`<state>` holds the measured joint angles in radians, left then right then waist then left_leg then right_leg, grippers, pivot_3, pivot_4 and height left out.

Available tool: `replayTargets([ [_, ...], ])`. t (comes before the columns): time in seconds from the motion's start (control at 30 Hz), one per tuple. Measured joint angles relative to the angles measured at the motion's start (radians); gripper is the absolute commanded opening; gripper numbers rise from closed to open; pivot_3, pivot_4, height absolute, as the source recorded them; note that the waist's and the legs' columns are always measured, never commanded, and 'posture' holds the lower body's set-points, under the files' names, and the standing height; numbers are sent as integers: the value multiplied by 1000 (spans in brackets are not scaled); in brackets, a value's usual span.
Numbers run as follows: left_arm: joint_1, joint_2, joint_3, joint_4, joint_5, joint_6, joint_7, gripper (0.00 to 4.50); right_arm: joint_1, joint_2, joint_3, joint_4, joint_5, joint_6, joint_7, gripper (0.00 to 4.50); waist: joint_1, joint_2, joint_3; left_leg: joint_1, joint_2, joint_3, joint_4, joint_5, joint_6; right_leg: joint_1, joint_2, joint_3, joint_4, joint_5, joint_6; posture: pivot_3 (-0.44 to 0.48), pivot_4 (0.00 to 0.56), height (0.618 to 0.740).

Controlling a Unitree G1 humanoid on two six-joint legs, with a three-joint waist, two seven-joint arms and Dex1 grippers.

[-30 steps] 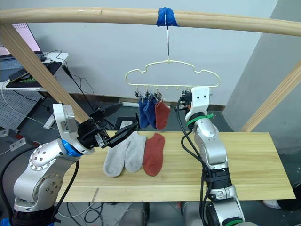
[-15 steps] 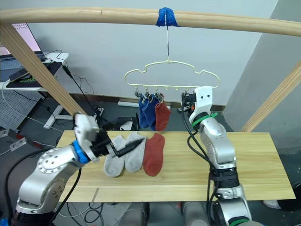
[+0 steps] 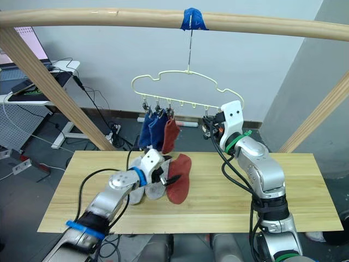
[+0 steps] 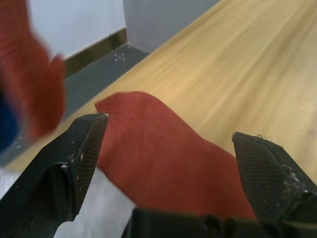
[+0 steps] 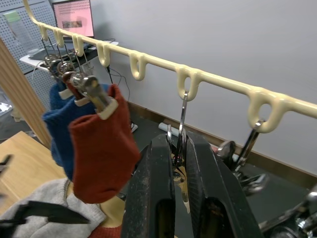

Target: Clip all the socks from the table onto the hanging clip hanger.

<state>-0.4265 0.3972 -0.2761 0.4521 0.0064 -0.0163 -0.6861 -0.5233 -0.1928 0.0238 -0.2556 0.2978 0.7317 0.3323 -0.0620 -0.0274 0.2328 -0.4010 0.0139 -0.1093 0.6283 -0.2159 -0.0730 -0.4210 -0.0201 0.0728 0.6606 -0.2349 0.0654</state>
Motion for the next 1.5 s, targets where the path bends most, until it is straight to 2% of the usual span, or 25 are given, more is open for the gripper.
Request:
replayTargets([
  [0.17, -94, -74, -4, 283, 62, -83, 31, 4500, -2, 3, -3, -19, -1, 15, -28, 9, -23, 0, 0, 0, 0, 0, -1, 0, 0, 0, 0, 0, 0, 0, 0, -124, 236, 740],
  [0.27, -142, -102, -25, 388, 100, -118, 38, 4500, -2, 3, -4, -29, -1, 24, -39, 9, -28, 0, 1, 0, 0, 0, -1, 0, 0, 0, 0, 0, 0, 0, 1, -128, 235, 740],
  [0.37, -168, -106, -26, 435, 118, -150, 31, 3848, -2, 4, -4, -34, 0, 31, -47, 9, -32, 0, 1, 1, 0, 0, 0, 0, 0, 0, 0, 0, 0, 0, 1, -134, 232, 740],
  [0.77, -128, -105, -8, 408, 113, -167, -53, 136, -17, 4, -14, -21, 0, 40, -53, 9, -48, 0, 1, 1, 0, -1, -1, 0, 0, 0, 0, 0, 0, 0, 1, -104, 220, 740],
  [0.8, -123, -105, -6, 401, 113, -167, -58, 28, -18, 5, -14, -18, 0, 39, -53, 9, -48, 0, 1, 1, 0, -1, -1, 0, 0, 0, 0, 0, 0, 0, 1, -104, 220, 740],
  [1.03, -57, -92, 3, 290, 100, -156, -105, 28, -27, 12, -13, -3, 0, 36, -51, 9, -47, 0, 1, 0, 0, -1, -1, 0, 0, 0, 0, 0, 0, 0, 1, -80, 217, 740],
  [1.1, -9, -75, 13, 181, 64, -125, -140, 28, -29, 14, -16, 3, 1, 36, -52, 9, -46, 1, 1, 0, 0, -1, -2, 0, 0, 0, 0, 0, 0, 0, 1, -69, 216, 740],
  [1.27, 153, -8, 68, -226, -93, 46, -230, 28, -44, 22, -51, 18, 25, 61, -55, 9, -44, 2, 1, 1, 0, -2, -4, 0, 0, 0, 0, 0, 0, -1, 0, -60, 211, 740],
  [1.4, 203, -9, 139, -477, -193, 126, -197, 28, -52, 57, -91, 15, 82, 134, -76, 9, -37, 2, 2, 1, 0, -1, -3, 0, 0, 0, 0, 0, 0, -1, 0, -56, 208, 740],
  [1.5, 204, -10, 166, -566, -207, 123, -159, 28, -57, 69, -121, -1, 121, 187, -96, 9, -28, 2, 2, 1, 0, -1, -3, 0, 0, 0, 0, 0, -1, -1, 0, -47, 204, 740],
])
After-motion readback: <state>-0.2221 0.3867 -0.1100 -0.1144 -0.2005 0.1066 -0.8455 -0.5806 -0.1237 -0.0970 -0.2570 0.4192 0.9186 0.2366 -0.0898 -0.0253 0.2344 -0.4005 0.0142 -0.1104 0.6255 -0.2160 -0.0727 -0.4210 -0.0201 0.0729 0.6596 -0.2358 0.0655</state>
